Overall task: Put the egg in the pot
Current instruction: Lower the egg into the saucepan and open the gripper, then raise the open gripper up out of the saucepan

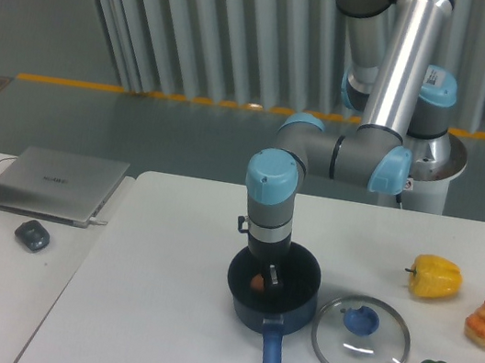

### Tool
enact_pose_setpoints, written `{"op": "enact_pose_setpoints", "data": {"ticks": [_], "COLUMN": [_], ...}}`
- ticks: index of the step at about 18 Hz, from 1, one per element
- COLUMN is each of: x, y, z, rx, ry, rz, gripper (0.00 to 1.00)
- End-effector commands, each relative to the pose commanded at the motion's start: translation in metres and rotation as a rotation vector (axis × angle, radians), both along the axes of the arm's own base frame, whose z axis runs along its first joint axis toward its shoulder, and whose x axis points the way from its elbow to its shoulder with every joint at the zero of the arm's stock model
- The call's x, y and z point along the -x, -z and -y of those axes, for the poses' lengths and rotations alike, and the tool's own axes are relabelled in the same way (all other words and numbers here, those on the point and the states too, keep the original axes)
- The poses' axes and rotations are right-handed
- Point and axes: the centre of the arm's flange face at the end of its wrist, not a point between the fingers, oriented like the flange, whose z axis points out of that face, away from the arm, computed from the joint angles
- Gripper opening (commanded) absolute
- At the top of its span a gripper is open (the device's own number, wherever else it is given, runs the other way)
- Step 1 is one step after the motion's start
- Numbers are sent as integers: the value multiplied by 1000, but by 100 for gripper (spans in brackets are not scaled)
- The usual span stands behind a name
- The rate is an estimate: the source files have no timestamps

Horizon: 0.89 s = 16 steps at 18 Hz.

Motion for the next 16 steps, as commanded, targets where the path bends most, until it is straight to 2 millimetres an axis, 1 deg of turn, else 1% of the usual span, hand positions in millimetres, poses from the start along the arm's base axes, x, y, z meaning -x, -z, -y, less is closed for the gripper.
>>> {"op": "enact_pose_setpoints", "data": {"ticks": [5, 8, 9, 10, 11, 12, 13, 15, 16], "x": [1, 2, 2, 3, 3, 3, 5, 9, 11], "y": [-6, -17, -18, -18, -20, -25, -29, -38, -44], "z": [0, 1, 0, 0, 0, 0, 0, -1, 0], "rx": [-10, -27, -31, -32, -35, -42, -49, -59, -67], "ry": [2, 1, 6, 6, 6, 6, 5, 2, 0], "rz": [-4, -11, -12, -13, -14, -17, -24, -48, -65], "gripper": [63, 66, 71, 80, 85, 87, 92, 99, 100]}}
